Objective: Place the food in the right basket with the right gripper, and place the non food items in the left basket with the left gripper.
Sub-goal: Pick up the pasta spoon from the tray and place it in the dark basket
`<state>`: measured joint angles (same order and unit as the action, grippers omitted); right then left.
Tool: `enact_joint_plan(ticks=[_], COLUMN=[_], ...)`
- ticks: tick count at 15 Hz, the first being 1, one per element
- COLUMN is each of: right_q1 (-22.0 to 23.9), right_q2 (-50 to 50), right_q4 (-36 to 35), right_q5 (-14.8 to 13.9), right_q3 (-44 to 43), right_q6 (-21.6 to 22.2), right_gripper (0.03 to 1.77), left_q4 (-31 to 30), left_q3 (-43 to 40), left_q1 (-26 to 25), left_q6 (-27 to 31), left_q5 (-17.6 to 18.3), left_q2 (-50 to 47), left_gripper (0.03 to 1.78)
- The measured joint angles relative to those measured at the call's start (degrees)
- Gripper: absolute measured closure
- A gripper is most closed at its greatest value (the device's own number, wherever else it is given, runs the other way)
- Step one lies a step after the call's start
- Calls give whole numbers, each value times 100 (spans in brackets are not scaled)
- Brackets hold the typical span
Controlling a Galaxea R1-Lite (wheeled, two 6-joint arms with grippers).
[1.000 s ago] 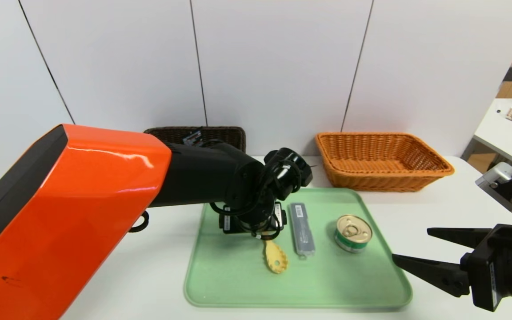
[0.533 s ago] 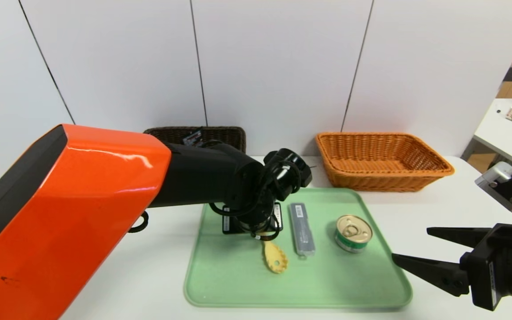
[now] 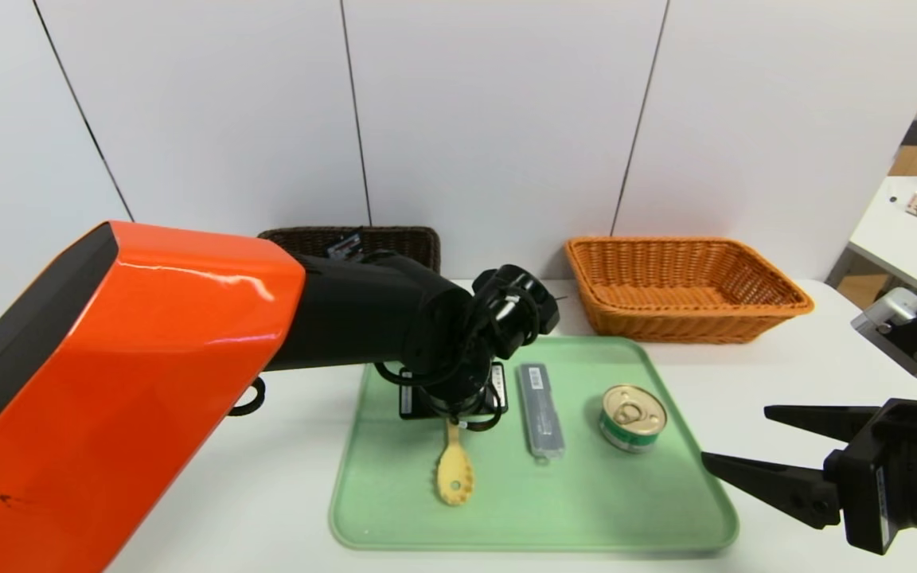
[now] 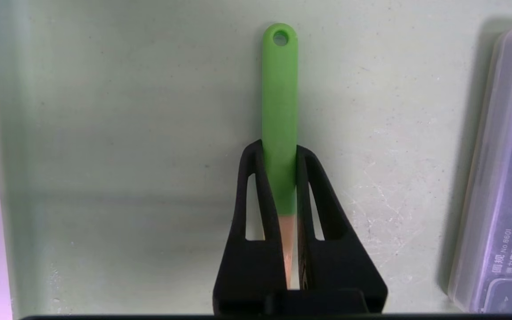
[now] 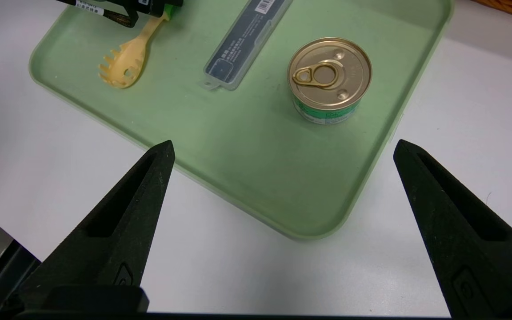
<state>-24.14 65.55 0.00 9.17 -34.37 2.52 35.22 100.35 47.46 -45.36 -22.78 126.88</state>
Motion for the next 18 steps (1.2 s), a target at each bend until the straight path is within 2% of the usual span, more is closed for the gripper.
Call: enact_joint_plan(ticks=[4, 6, 9, 12, 14, 18], right_q1=[0, 0, 0, 0, 0, 0], right_q2=[0, 2, 0, -4, -4, -9], right_q4=[0, 0, 0, 0, 0, 0], right_q5=[0, -2, 0, -2, 0, -11], right_q3=[13, 16, 0, 0, 0, -9], right_q6=[1, 1, 1, 4, 1, 1], right_gripper=[10, 10, 10, 10, 10, 10], left_q4=[149, 286, 667, 974, 962, 918], left_q3=[22, 100, 402, 752, 952, 1058], left_q1=[-16, -41, -201, -575, -970, -1734], left_q6=[88, 317, 959, 2018, 2783, 4352], left_q5=[-52, -61, -59, -1, 254, 1251], left_q2=[-307, -624, -1172, -1674, -1851, -2035], left_gripper=[167, 167, 167, 167, 167, 167])
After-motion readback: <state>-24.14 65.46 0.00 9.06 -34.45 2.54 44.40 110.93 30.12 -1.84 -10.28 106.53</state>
